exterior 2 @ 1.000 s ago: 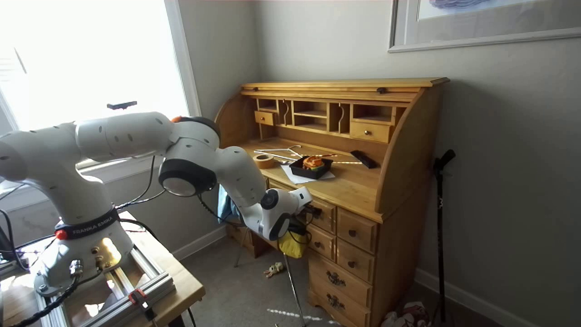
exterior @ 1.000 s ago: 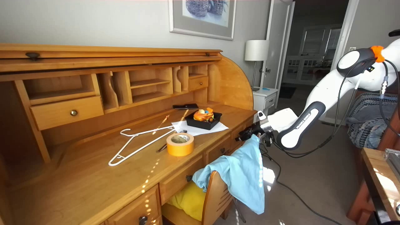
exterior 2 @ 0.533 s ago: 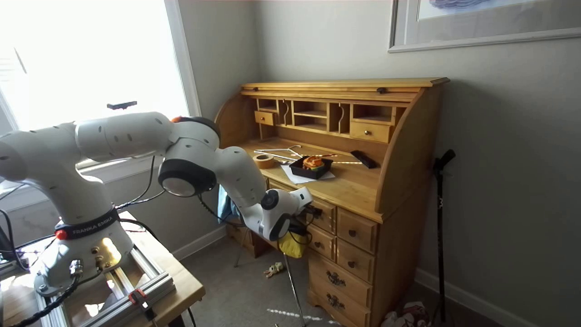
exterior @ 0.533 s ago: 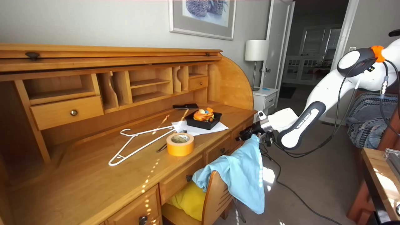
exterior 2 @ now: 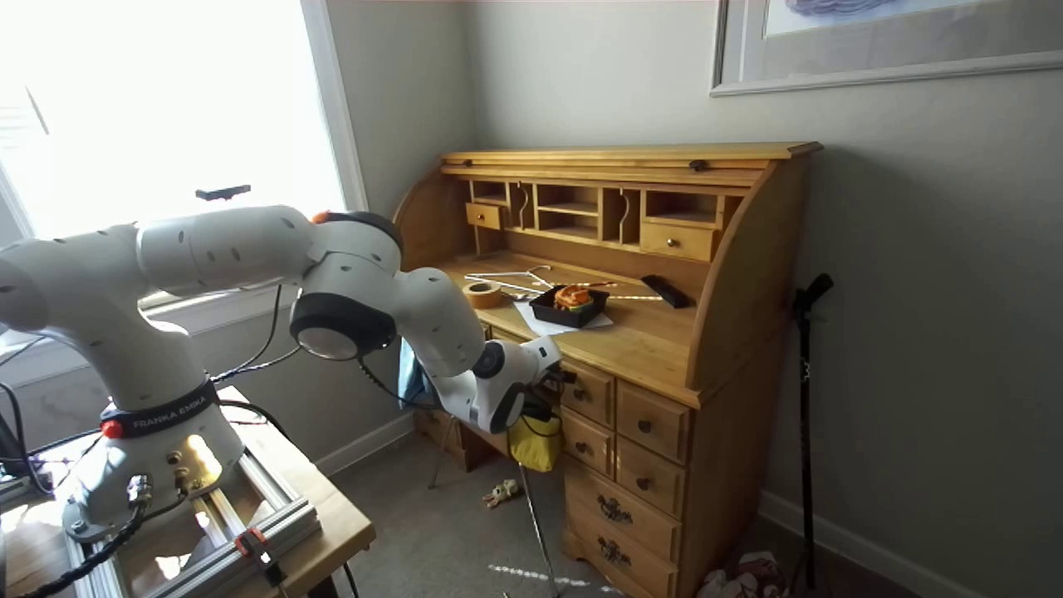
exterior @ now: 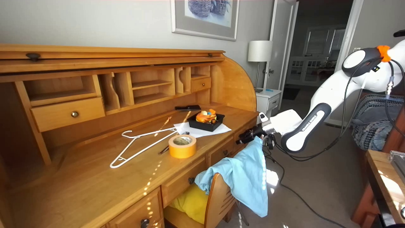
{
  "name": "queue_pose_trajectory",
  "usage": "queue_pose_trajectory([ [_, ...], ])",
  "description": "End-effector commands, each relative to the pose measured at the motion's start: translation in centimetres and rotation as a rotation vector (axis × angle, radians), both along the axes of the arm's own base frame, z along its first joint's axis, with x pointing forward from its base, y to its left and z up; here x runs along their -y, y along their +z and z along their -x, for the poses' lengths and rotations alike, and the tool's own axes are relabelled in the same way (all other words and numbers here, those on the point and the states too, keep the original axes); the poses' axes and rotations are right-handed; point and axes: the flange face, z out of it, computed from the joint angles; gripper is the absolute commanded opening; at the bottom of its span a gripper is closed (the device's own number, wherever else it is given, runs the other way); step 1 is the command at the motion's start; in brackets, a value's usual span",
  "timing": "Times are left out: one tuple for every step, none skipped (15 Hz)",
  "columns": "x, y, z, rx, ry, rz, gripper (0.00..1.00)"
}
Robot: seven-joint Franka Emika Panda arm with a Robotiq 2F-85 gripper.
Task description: Open the topmost drawer on the bottom part of the cabinet.
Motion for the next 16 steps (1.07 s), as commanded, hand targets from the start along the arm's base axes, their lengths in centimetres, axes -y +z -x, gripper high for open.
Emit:
queue_pose_trajectory([
  [-0.5,0.7,-0.2,-0.005,0.016,-0.017,1.00],
  [-0.2,0.6,-0.2,-0.008,0.008,-0.013,1.00],
  [0.2,0.5,-0.1,-0.013,0.000,-0.009,1.00],
  [0.5,0.5,-0.1,-0.016,-0.007,-0.002,1.00],
  [1.3,0.5,-0.2,-0.020,-0.027,0.011,1.00],
  [1.7,0.5,-0.1,-0.023,-0.041,0.012,1.00],
  [2.1,0.6,0.0,-0.025,-0.052,0.015,1.00],
  [2.9,0.6,0.0,-0.026,-0.068,0.033,1.00],
  [3.4,0.5,0.1,-0.030,-0.086,0.032,1.00],
  [3.7,0.4,0.2,-0.039,-0.098,0.033,1.00],
  [3.9,0.3,0.4,-0.049,-0.107,0.033,1.00],
  [4.1,0.2,0.5,-0.059,-0.114,0.034,1.00],
  [4.2,0.1,0.6,-0.065,-0.119,0.033,1.00],
  [4.4,0.0,0.7,-0.069,-0.124,0.037,1.00],
  [4.4,-0.3,0.8,-0.076,-0.127,0.038,1.00],
  [4.5,-0.5,0.9,-0.083,-0.131,0.036,1.00],
])
